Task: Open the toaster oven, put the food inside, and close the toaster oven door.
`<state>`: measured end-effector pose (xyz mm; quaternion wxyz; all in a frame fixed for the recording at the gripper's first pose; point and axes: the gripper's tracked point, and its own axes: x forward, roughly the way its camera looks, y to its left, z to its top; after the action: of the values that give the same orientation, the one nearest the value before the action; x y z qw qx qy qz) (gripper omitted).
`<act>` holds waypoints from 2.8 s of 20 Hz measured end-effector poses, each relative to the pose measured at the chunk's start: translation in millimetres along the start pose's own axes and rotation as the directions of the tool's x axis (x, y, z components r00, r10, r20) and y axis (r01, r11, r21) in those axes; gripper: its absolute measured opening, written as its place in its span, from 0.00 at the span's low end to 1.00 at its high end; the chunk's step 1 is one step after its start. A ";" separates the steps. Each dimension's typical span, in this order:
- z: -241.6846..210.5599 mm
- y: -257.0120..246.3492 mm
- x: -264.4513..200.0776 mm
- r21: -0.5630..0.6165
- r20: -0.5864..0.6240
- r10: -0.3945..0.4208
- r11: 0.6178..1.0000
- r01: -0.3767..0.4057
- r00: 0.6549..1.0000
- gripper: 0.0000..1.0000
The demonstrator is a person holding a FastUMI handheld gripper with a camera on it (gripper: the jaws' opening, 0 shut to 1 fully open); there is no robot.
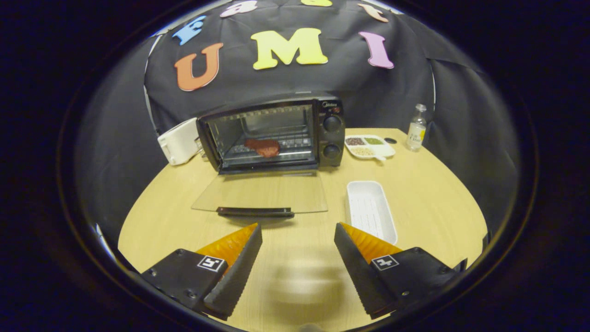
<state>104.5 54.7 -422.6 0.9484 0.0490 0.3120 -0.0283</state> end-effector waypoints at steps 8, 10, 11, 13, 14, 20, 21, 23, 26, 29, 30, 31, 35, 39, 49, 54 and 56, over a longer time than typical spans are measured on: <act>-26.1 37.7 60.3 -0.010 -0.101 0.024 1.000 -0.025 0.995 1.00; -31.2 40.3 71.5 -0.003 -0.121 0.021 1.000 -0.021 0.992 1.00; -32.7 40.2 77.1 -0.006 -0.129 0.014 1.000 -0.015 0.992 1.00; -36.0 41.4 85.6 -0.017 -0.144 0.003 1.000 -0.006 0.990 1.00; -31.9 41.6 87.8 -0.029 -0.134 -0.004 1.000 0.000 0.991 1.00; -26.0 41.9 86.1 -0.061 -0.136 -0.021 0.998 0.012 0.991 1.00; -23.2 42.1 83.3 -0.064 -0.130 -0.020 0.998 0.011 0.991 1.00; -10.7 38.9 76.4 -0.075 -0.107 -0.024 0.997 0.016 0.994 1.00; -1.9 38.9 71.7 -0.049 -0.127 0.005 0.999 -0.011 0.992 1.00; 9.3 36.8 65.3 -0.068 -0.119 0.004 0.998 -0.012 0.993 1.00; 14.6 37.1 63.6 -0.063 -0.114 0.006 0.998 -0.013 0.993 1.00; 21.0 38.1 60.2 -0.058 -0.104 0.008 0.998 -0.014 0.995 1.00; 62.3 43.4 50.5 -0.068 -0.042 0.025 0.997 -0.028 0.999 1.00; 116.2 50.0 48.3 -0.050 0.026 0.041 0.998 -0.039 0.999 1.00; 181.2 59.0 55.4 -0.072 0.099 0.035 0.997 -0.028 0.994 1.00; 183.3 52.5 30.3 -0.040 0.119 0.038 0.999 -0.034 0.992 1.00; 187.6 45.3 10.3 -0.035 0.144 0.034 0.999 -0.029 0.989 1.00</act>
<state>227.1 78.7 -275.1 0.9695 0.0361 0.2420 -0.0118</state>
